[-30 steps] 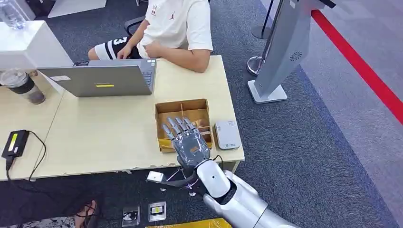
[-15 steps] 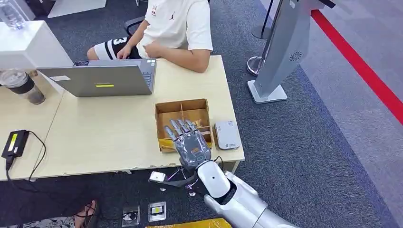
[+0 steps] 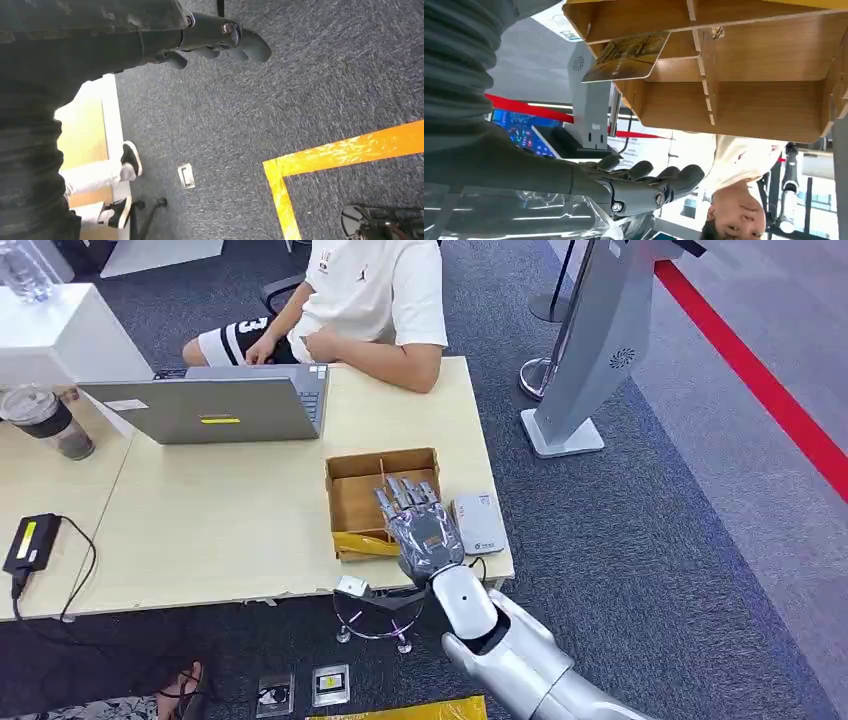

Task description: Pass the card to the sensor for recognition and then transmit it.

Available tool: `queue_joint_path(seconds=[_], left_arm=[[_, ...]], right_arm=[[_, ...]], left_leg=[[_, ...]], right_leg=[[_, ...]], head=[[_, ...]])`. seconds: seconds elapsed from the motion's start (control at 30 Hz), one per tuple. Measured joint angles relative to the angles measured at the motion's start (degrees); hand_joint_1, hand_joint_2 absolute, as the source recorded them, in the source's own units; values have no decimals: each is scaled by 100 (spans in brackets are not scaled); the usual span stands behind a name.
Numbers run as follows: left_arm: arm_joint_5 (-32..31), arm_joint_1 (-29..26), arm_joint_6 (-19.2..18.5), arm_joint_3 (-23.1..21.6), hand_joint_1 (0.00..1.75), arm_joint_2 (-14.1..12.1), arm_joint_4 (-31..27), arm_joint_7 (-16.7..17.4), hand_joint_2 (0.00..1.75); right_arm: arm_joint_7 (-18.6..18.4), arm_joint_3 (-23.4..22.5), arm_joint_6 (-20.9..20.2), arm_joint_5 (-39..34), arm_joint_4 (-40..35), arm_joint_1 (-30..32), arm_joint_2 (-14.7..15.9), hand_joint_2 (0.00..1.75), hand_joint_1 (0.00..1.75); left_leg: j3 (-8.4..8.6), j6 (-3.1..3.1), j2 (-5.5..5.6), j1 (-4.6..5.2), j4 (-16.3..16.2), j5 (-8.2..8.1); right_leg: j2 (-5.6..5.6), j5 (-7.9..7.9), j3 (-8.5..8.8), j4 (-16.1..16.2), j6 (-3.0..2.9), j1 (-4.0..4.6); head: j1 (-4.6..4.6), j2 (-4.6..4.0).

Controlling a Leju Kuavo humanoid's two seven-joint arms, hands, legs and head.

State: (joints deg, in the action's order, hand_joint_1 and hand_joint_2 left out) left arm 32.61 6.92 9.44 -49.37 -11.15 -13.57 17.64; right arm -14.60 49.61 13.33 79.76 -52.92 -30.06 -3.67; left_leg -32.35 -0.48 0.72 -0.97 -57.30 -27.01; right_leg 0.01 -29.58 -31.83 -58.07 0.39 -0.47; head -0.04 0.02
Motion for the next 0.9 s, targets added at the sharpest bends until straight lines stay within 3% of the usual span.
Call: queue_joint_path(seconds=[0.67, 0.8, 0.9], left_arm=[[22, 0, 92, 0, 0, 13, 0, 135, 175], [22, 0, 103, 0, 0, 13, 0, 149, 175], [26, 0, 111, 0, 0, 15, 0, 153, 175]], right_arm=[[4, -70, -114, -113, 275, -171, -61, 175, 31], [15, -70, -225, -157, 312, -193, -87, 175, 51], [11, -70, -258, -175, 352, -212, -120, 175, 47]], left_leg=[[0, 0, 0, 0, 0, 0], [0, 0, 0, 0, 0, 0], [0, 0, 0, 0, 0, 0]], right_leg=[[0, 0, 0, 0, 0, 0], [0, 0, 1, 0, 0, 0], [0, 0, 1, 0, 0, 0]], head=[[0, 0], [0, 0], [2, 0]])
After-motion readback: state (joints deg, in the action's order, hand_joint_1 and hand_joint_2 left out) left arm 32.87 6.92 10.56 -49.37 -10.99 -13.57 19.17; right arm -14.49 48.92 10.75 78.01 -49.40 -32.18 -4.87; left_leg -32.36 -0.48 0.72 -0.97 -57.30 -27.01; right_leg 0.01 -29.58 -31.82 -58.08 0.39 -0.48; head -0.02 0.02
